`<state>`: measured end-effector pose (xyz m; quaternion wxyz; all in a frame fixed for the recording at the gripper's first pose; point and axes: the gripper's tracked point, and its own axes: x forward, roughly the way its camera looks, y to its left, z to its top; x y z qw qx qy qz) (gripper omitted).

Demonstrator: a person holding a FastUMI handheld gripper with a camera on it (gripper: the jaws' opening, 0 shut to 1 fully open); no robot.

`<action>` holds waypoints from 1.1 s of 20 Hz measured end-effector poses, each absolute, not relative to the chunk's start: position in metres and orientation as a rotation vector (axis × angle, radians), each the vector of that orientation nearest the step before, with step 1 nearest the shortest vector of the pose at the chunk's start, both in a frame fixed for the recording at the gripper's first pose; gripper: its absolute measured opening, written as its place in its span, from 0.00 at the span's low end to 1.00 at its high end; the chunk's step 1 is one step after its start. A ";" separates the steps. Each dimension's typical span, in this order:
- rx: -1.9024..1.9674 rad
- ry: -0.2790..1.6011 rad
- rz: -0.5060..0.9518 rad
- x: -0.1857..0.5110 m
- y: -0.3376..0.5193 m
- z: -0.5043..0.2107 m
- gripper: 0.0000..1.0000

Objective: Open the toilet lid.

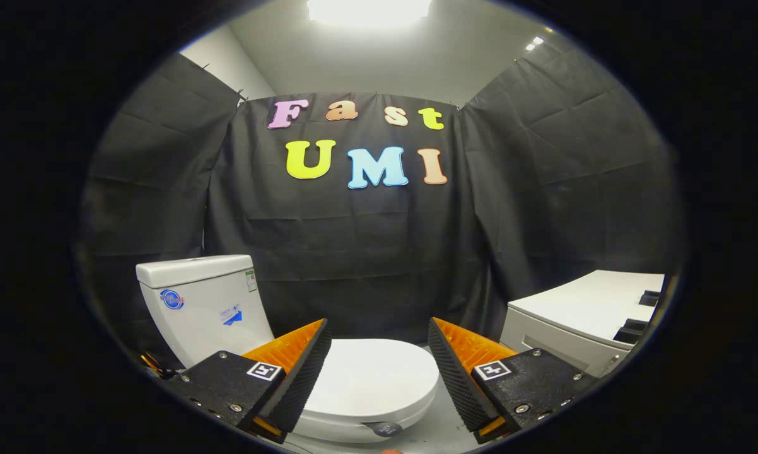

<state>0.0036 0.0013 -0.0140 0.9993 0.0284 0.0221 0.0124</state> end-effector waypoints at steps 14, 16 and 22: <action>0.316 0.256 0.068 0.029 -0.024 -0.074 0.96; 0.375 0.293 0.064 0.031 -0.029 -0.087 0.96; 0.553 0.433 0.045 0.039 -0.045 -0.137 0.95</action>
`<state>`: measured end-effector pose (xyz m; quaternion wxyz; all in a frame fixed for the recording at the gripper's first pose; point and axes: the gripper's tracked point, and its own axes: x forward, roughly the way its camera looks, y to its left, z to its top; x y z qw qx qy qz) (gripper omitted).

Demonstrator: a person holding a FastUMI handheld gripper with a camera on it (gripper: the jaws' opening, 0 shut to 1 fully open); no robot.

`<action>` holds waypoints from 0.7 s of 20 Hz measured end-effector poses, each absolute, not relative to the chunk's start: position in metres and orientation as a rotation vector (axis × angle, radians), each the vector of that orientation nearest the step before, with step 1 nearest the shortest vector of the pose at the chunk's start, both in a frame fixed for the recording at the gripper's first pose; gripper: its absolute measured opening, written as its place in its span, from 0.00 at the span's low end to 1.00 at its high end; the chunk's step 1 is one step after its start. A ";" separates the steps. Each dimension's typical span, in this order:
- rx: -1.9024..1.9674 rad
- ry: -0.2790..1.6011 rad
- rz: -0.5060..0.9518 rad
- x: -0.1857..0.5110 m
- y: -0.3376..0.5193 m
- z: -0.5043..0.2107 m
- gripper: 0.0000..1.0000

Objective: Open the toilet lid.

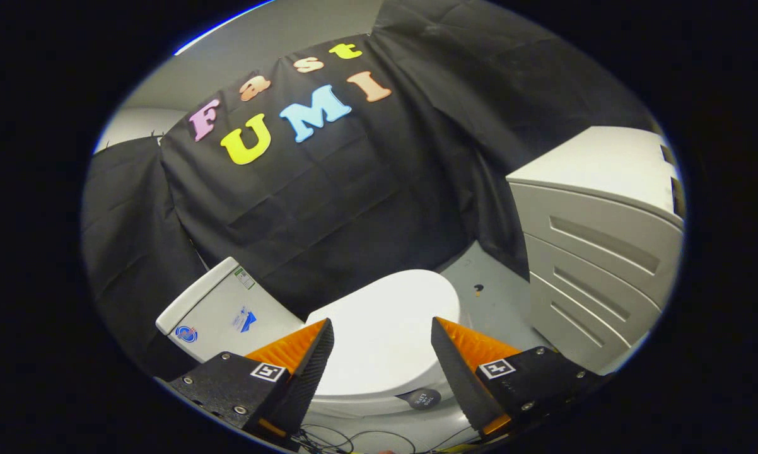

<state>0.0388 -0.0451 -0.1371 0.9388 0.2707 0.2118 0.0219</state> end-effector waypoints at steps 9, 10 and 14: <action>0.781 0.658 0.023 0.030 -0.047 -0.224 0.95; 0.795 0.676 0.033 0.028 -0.043 -0.232 0.95; 0.863 0.769 0.070 0.020 -0.029 -0.261 0.95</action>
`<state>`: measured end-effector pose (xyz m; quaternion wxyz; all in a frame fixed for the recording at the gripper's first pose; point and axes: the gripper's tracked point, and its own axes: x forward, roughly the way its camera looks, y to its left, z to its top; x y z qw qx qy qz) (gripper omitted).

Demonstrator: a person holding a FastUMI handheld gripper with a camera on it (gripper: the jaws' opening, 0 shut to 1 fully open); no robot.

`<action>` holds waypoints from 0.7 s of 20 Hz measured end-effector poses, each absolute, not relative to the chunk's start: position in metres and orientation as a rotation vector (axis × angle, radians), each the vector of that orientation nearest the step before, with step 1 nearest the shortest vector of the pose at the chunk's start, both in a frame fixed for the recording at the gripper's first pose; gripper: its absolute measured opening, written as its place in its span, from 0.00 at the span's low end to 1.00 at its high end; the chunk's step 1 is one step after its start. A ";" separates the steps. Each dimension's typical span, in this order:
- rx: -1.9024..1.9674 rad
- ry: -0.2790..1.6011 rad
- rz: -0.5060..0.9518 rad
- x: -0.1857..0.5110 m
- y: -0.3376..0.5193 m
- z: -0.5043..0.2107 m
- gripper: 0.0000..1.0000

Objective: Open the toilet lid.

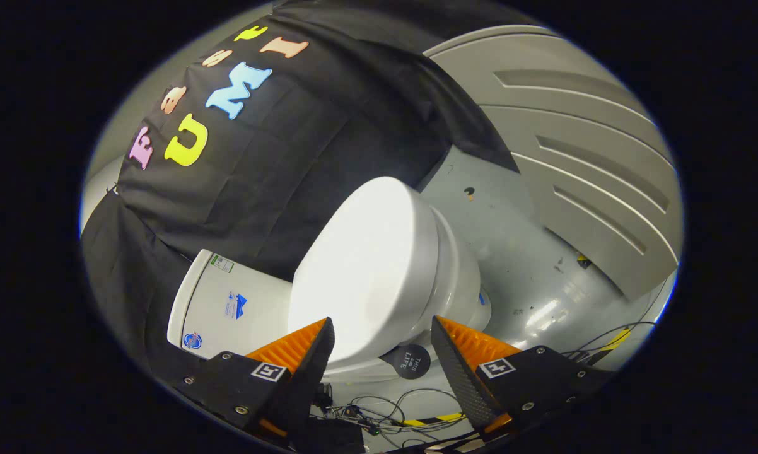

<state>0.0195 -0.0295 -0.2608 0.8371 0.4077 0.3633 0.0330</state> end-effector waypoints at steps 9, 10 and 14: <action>1.025 0.904 0.097 0.000 -0.008 -0.299 0.94; 1.042 0.910 0.093 0.000 -0.008 -0.303 0.94; 1.142 0.917 0.096 -0.003 -0.006 -0.304 0.81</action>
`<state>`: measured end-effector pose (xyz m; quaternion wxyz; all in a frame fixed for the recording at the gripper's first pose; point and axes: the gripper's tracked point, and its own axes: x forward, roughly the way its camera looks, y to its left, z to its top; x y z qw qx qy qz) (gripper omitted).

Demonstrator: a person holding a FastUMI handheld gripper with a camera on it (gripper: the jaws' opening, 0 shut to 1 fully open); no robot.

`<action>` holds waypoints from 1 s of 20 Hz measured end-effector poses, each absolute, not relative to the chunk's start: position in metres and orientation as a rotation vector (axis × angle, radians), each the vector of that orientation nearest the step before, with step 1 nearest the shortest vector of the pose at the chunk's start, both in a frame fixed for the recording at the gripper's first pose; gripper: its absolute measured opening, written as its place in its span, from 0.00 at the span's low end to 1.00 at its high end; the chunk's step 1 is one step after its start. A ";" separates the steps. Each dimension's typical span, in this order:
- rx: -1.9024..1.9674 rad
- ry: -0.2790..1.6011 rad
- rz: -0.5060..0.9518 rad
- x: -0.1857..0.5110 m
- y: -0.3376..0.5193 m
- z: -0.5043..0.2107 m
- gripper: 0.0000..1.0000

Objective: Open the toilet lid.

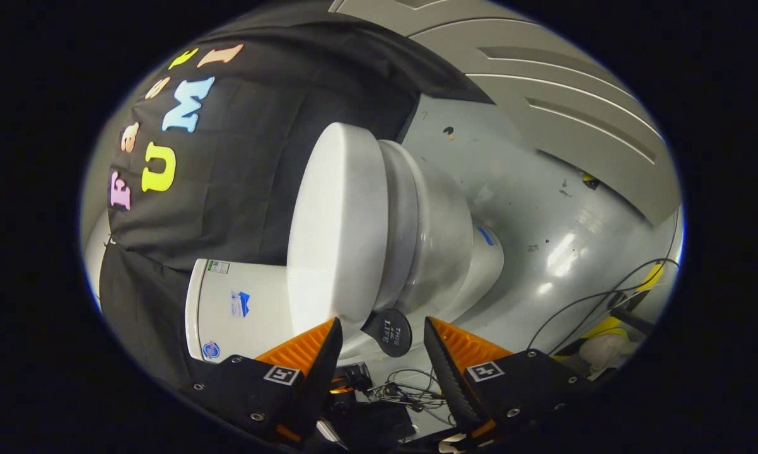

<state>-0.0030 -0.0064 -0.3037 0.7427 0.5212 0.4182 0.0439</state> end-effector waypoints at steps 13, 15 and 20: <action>1.278 0.894 0.077 -0.006 -0.011 -0.312 0.02; 1.281 0.894 0.080 -0.007 -0.009 -0.312 0.00; 1.252 0.892 0.081 -0.006 -0.007 -0.309 0.00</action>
